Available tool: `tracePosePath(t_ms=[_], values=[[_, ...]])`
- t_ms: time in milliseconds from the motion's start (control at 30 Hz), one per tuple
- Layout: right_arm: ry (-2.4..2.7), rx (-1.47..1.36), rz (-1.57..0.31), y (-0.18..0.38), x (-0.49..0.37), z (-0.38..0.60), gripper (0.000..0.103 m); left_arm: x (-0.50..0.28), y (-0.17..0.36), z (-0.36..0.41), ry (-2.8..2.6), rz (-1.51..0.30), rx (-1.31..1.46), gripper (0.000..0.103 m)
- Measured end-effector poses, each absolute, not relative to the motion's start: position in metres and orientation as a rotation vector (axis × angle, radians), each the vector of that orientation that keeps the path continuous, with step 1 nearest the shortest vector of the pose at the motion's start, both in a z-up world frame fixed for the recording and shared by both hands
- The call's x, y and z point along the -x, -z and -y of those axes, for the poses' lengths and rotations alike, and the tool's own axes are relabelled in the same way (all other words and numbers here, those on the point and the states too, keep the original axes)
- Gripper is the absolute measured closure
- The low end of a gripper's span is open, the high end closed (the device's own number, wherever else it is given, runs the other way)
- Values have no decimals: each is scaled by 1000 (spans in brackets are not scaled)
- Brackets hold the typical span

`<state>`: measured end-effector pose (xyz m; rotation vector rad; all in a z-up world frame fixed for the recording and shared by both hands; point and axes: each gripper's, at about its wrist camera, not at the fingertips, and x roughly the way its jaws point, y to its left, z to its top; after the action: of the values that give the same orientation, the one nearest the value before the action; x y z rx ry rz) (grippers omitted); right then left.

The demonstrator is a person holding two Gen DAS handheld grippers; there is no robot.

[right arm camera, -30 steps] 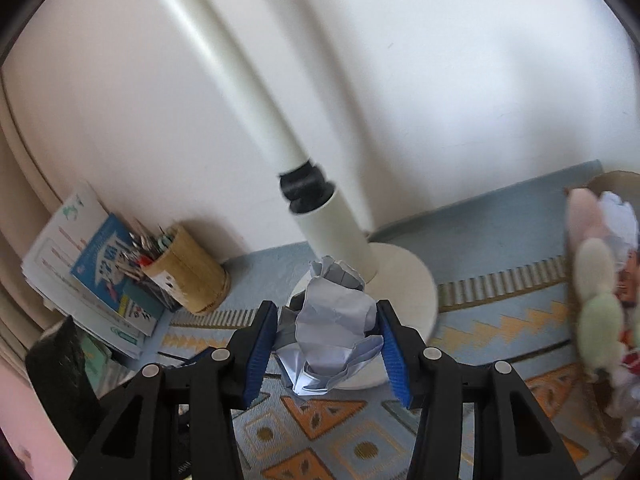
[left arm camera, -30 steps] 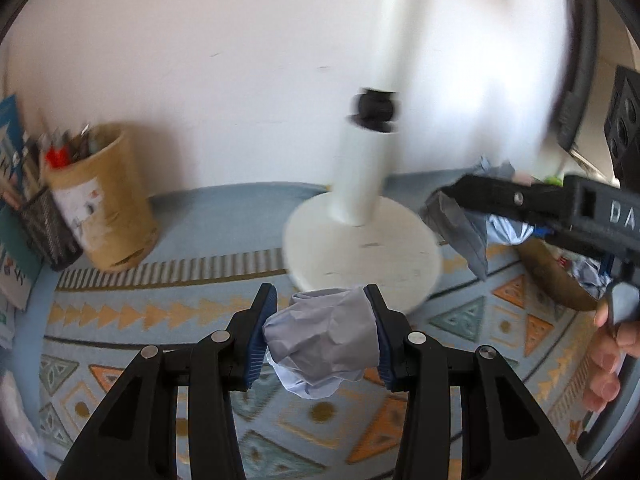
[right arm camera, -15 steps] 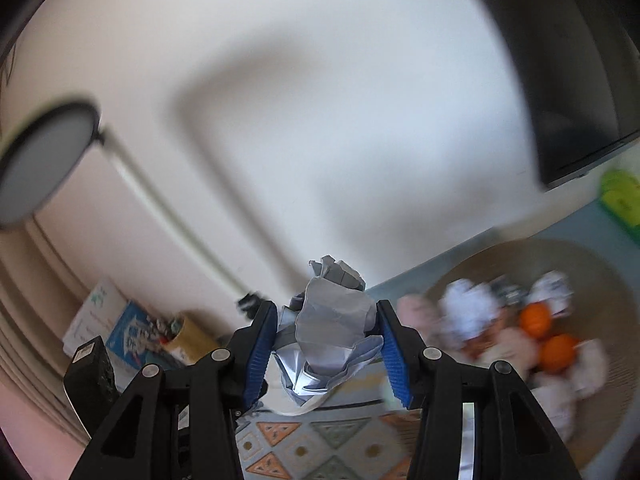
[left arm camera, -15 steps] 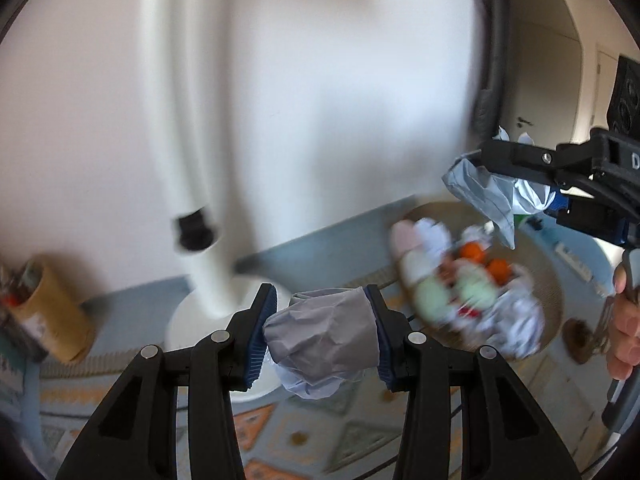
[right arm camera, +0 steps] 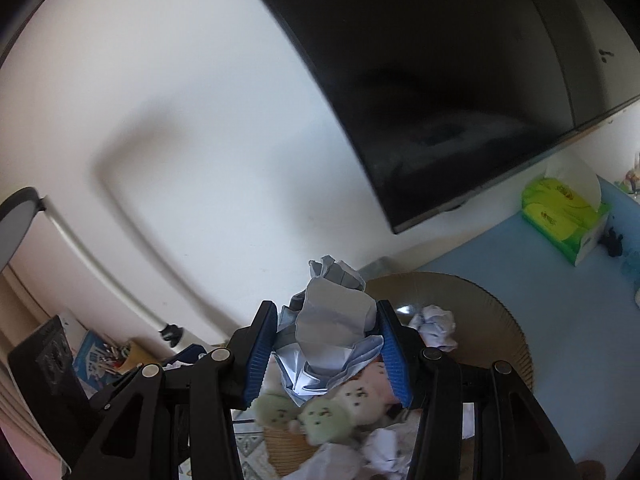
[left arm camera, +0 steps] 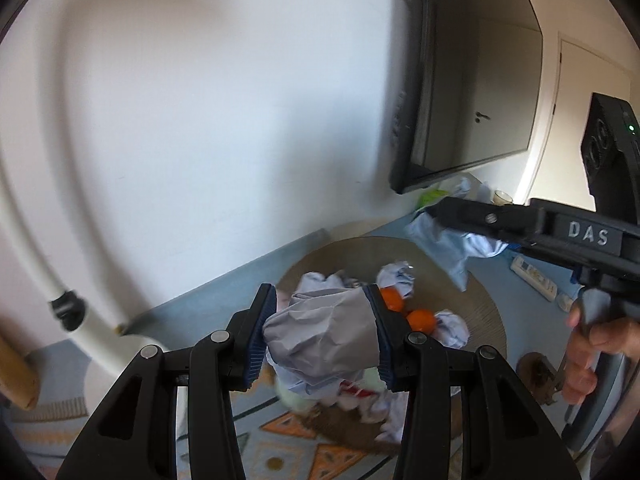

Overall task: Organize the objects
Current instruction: 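Carry both paper balls over the woven bowl and release them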

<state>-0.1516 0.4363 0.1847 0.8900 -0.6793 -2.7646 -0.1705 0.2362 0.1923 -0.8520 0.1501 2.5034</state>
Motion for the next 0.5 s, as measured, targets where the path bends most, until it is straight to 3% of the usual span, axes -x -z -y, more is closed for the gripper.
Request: tracePosePath(t_ms=[400, 433, 467, 500], values=[[2775, -977, 677, -153, 182, -446, 53, 199, -154, -281, -2403, -193, 913, 61], [2770, -983, 676, -150, 185, -446, 50, 202, -150, -284, -2390, -206, 918, 57], [2773, -1001, 667, -147, 189, -446, 35, 203, -148, -286, -2378, -225, 921, 53], [2780, -1031, 649, -145, 193, -445, 22, 205, -144, -290, -2361, -251, 946, 30]])
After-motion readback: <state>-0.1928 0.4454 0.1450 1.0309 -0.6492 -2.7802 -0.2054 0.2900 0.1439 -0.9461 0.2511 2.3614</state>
